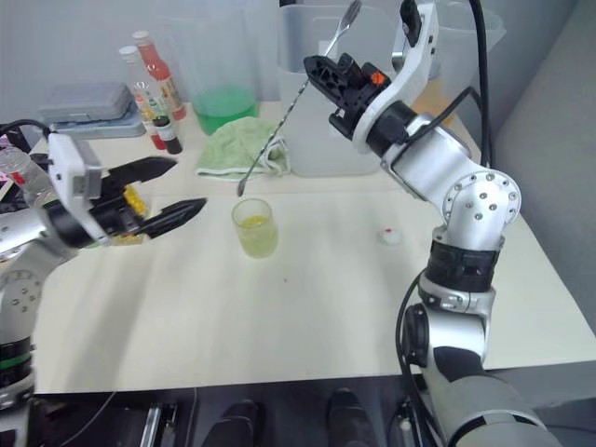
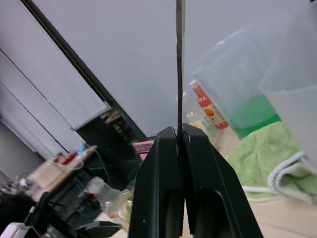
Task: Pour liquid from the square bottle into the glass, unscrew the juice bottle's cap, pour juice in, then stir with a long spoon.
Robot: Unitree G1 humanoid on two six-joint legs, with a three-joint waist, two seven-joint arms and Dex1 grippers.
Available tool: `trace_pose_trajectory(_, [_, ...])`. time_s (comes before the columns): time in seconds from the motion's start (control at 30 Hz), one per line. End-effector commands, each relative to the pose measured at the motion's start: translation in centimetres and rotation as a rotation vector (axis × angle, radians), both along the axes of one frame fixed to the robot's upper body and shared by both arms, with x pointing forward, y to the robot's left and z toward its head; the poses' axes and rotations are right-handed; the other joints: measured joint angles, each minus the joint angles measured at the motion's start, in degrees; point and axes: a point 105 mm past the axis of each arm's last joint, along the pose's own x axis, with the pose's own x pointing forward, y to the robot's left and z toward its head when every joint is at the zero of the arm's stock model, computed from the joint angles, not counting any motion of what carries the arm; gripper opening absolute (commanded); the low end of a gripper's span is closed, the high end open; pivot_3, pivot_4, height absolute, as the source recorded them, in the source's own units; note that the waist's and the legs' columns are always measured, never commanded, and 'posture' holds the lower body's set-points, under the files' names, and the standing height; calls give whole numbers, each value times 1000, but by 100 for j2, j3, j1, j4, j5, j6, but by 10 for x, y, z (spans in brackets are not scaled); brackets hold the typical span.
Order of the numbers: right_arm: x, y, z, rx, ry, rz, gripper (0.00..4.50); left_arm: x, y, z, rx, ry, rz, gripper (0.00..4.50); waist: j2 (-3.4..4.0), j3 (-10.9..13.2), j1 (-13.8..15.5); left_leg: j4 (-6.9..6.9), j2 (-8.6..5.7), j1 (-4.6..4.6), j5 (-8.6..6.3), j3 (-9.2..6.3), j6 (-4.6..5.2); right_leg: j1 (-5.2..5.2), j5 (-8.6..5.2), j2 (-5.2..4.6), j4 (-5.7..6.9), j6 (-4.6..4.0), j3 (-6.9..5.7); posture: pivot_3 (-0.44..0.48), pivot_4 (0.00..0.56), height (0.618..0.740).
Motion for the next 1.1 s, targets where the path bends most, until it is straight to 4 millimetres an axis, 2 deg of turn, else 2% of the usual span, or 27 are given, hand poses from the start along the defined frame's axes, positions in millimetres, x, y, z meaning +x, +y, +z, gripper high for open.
trace_pose_trajectory(0.03, [-10,16,9,-119,-127,21,0,-8,16,-2,33,17,2,4445,0,0,-3,-1,2,0,0,0,0,-1,-1,1,-1,-1,0,0,150,740])
trace_pose_trajectory(0.2, [-9,28,2,-225,-191,30,0,-16,24,-23,43,87,15,4445,1,1,-2,-2,4,-2,0,1,0,-5,-1,0,-3,-2,0,0,150,740])
trace_pose_trajectory(0.33, [-9,41,-7,-299,-223,22,0,-21,21,-38,37,117,18,4445,0,1,6,-2,5,-4,0,0,0,-7,0,-1,-2,-2,-1,0,150,740])
trace_pose_trajectory(0.5, [-8,61,-23,-401,-256,24,0,-21,17,-41,27,118,21,4445,0,0,8,-2,5,-4,0,0,0,-10,0,0,2,-2,-1,0,150,740])
trace_pose_trajectory(0.7, [3,73,-34,-491,-286,-22,0,-27,11,-41,10,133,6,4445,1,1,1,-3,6,-3,0,1,-1,-14,0,0,6,-2,-1,0,150,740])
trace_pose_trajectory(0.97, [10,100,-39,-514,-366,-8,0,-31,6,-44,-4,140,3,4445,1,1,-2,-4,6,-1,0,1,-1,-17,0,1,10,-3,-1,0,150,740])
trace_pose_trajectory(1.1, [6,117,-35,-463,-397,37,0,-32,3,-46,-8,148,0,4445,1,1,-4,-4,6,-1,0,1,-1,-19,1,1,13,-4,-2,0,150,740])
